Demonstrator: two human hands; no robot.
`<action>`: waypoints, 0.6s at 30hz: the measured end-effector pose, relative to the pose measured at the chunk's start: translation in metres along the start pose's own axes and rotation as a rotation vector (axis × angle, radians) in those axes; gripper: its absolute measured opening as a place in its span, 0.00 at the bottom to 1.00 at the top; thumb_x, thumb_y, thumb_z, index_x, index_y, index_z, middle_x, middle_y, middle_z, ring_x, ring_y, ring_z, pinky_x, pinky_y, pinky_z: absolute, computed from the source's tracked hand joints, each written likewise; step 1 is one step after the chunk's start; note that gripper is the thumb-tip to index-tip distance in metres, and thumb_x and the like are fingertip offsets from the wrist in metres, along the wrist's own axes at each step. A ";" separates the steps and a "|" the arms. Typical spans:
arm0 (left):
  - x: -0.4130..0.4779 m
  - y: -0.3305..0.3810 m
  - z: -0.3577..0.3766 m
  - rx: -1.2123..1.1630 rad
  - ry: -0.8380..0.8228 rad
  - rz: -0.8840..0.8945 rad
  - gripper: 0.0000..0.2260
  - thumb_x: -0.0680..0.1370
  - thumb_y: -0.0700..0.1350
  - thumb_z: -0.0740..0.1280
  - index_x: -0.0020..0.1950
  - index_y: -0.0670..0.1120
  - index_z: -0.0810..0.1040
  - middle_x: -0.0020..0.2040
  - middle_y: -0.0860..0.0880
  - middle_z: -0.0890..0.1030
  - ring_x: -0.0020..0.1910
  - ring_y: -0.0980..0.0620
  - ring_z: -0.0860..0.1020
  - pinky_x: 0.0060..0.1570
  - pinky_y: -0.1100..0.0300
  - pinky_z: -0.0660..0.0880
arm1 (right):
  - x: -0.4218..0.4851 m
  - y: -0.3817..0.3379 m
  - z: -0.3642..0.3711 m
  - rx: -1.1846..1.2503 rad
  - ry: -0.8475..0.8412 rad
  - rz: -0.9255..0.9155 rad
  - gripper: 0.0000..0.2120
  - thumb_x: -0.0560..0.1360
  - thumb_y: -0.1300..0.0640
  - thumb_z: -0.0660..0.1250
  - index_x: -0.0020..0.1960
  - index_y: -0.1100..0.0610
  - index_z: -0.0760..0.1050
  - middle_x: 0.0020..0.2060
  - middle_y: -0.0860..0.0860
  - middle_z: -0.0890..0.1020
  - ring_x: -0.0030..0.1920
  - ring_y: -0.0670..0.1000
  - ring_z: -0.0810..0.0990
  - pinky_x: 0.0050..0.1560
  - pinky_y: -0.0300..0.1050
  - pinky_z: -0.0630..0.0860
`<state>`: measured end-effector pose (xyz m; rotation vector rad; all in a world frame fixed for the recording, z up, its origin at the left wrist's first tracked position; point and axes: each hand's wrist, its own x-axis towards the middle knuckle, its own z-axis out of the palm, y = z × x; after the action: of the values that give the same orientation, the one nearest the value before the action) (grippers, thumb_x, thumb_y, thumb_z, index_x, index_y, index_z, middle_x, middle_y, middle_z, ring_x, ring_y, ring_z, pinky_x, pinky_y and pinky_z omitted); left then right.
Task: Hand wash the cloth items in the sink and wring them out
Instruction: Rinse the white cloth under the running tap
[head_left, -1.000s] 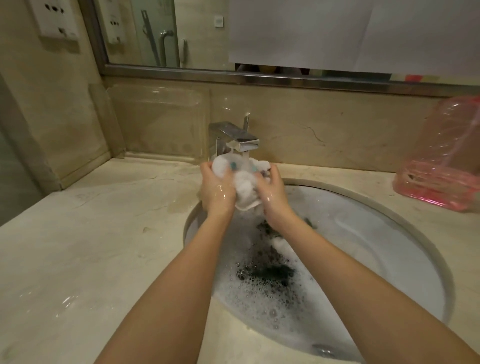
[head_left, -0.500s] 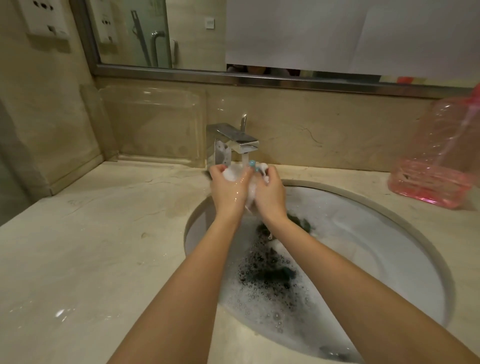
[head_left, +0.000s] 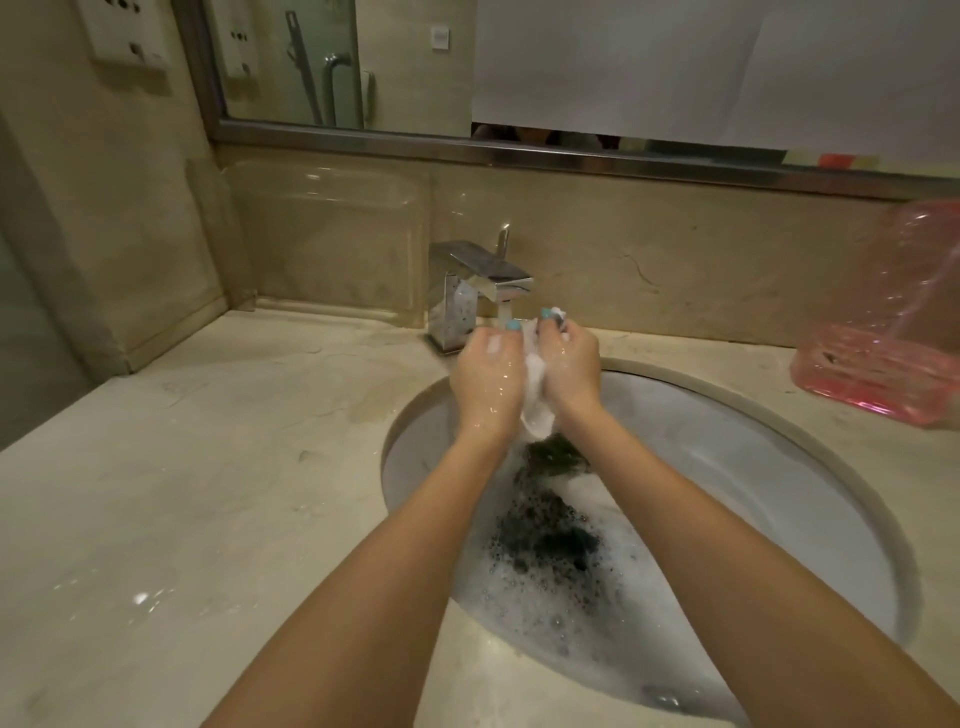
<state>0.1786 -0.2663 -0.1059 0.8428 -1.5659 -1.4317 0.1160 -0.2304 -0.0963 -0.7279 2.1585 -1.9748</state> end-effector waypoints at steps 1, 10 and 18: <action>-0.004 0.002 0.001 -0.028 -0.020 0.004 0.08 0.81 0.47 0.62 0.43 0.47 0.73 0.39 0.51 0.76 0.40 0.52 0.75 0.40 0.57 0.72 | 0.004 0.001 -0.003 0.040 -0.024 0.069 0.14 0.82 0.53 0.58 0.40 0.56 0.73 0.36 0.53 0.78 0.38 0.52 0.76 0.38 0.44 0.71; 0.024 -0.008 -0.024 -0.144 -0.101 -0.168 0.10 0.83 0.41 0.59 0.43 0.46 0.75 0.41 0.47 0.79 0.42 0.47 0.78 0.43 0.53 0.76 | -0.015 0.000 0.002 0.071 -0.394 -0.054 0.13 0.80 0.59 0.62 0.37 0.54 0.72 0.33 0.49 0.76 0.36 0.49 0.76 0.37 0.39 0.71; 0.013 -0.004 -0.006 0.035 -0.125 -0.050 0.12 0.82 0.51 0.61 0.55 0.43 0.77 0.48 0.46 0.81 0.48 0.48 0.81 0.52 0.52 0.79 | 0.007 0.019 -0.013 -0.094 -0.187 0.039 0.12 0.83 0.56 0.56 0.42 0.54 0.72 0.35 0.48 0.76 0.36 0.47 0.75 0.34 0.36 0.72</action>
<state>0.1781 -0.2809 -0.1081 0.8318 -1.6783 -1.5214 0.0991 -0.2212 -0.1114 -0.8406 2.1486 -1.7211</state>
